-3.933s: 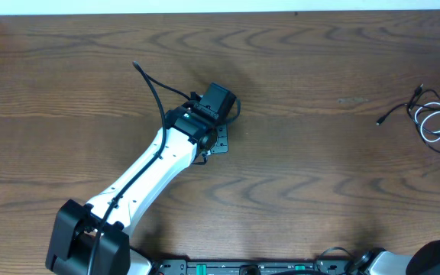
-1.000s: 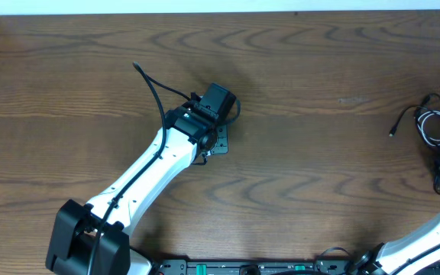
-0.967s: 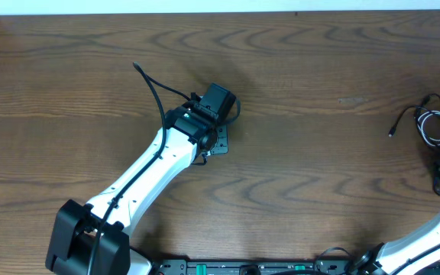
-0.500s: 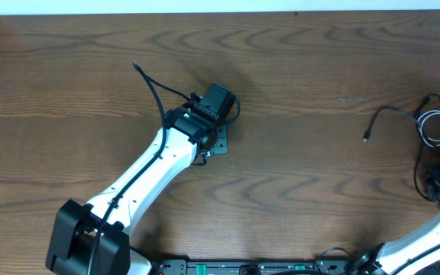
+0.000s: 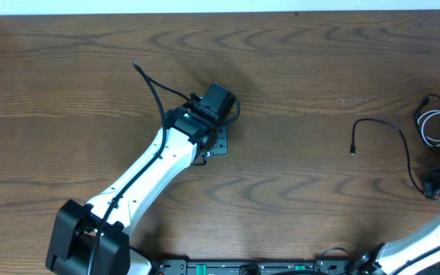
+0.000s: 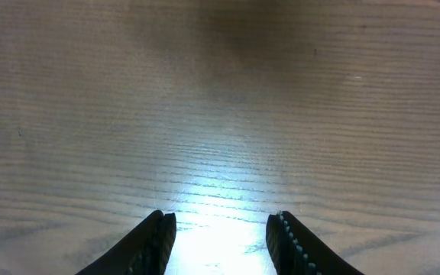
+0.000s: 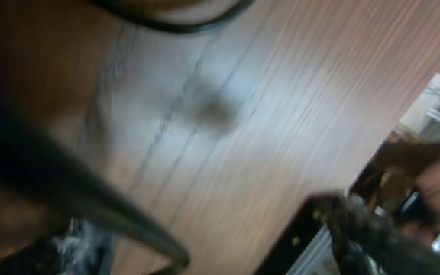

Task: Untangle cables

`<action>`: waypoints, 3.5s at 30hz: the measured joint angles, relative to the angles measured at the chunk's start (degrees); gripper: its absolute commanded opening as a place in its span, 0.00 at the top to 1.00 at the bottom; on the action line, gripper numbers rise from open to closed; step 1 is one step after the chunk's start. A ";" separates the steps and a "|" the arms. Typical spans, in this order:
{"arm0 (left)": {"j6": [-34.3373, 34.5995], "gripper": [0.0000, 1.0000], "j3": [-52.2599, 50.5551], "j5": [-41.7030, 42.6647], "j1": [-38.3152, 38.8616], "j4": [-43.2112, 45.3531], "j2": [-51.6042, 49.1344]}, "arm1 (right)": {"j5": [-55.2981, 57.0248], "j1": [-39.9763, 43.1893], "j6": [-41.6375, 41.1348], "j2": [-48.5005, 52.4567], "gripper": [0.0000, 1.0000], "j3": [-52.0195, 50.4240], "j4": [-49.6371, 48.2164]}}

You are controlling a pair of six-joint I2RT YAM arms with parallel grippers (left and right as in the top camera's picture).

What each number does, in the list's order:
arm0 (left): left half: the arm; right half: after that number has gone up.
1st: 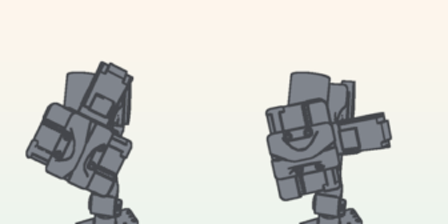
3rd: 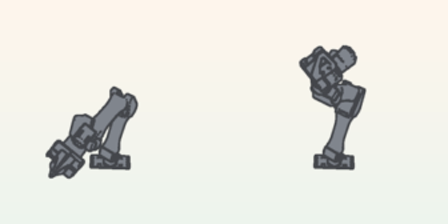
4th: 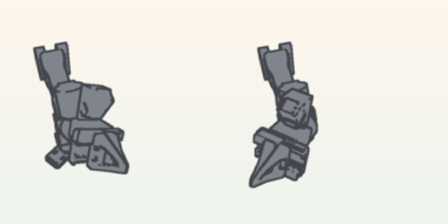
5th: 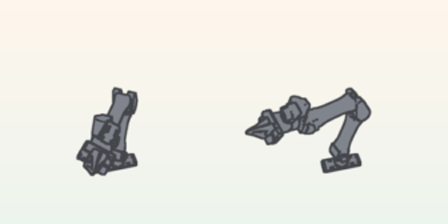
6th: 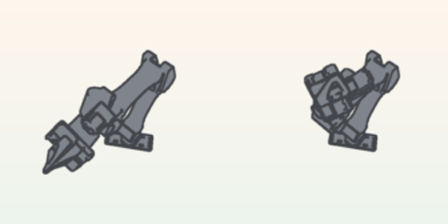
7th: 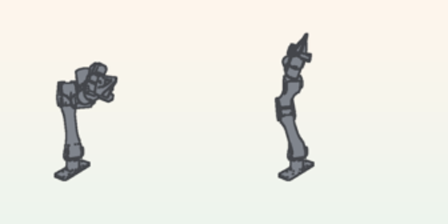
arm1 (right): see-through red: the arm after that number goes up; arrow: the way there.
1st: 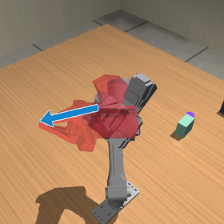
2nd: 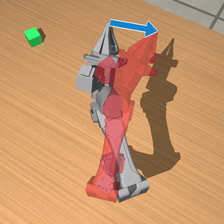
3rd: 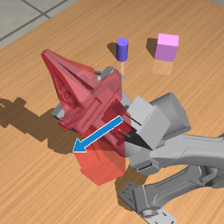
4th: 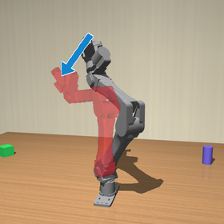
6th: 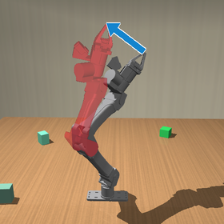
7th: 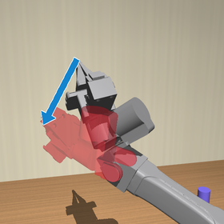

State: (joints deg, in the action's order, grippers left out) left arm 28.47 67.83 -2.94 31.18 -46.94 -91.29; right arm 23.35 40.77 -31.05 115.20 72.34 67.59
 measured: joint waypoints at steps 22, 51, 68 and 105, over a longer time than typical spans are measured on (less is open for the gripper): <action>0.00 0.56 0.00 0.00 0.00 -0.02 0.00 | -11.54 0.24 4.00 -4.79 0.01 -0.83 -11.67; 0.00 0.56 0.00 0.00 0.00 -0.02 0.00 | -43.69 0.24 15.37 -25.97 0.58 -1.27 -33.09; 0.00 0.55 0.00 0.00 0.00 -0.39 0.00 | -45.38 0.24 15.61 -20.96 0.25 -1.31 -36.17; 0.00 0.56 0.00 0.00 0.00 -0.42 0.00 | -41.16 0.24 13.29 -17.66 0.96 -6.75 -35.43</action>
State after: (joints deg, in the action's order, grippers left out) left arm 28.47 67.83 -2.94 31.18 -47.35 -91.29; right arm -17.80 41.01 -17.76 97.54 65.58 32.16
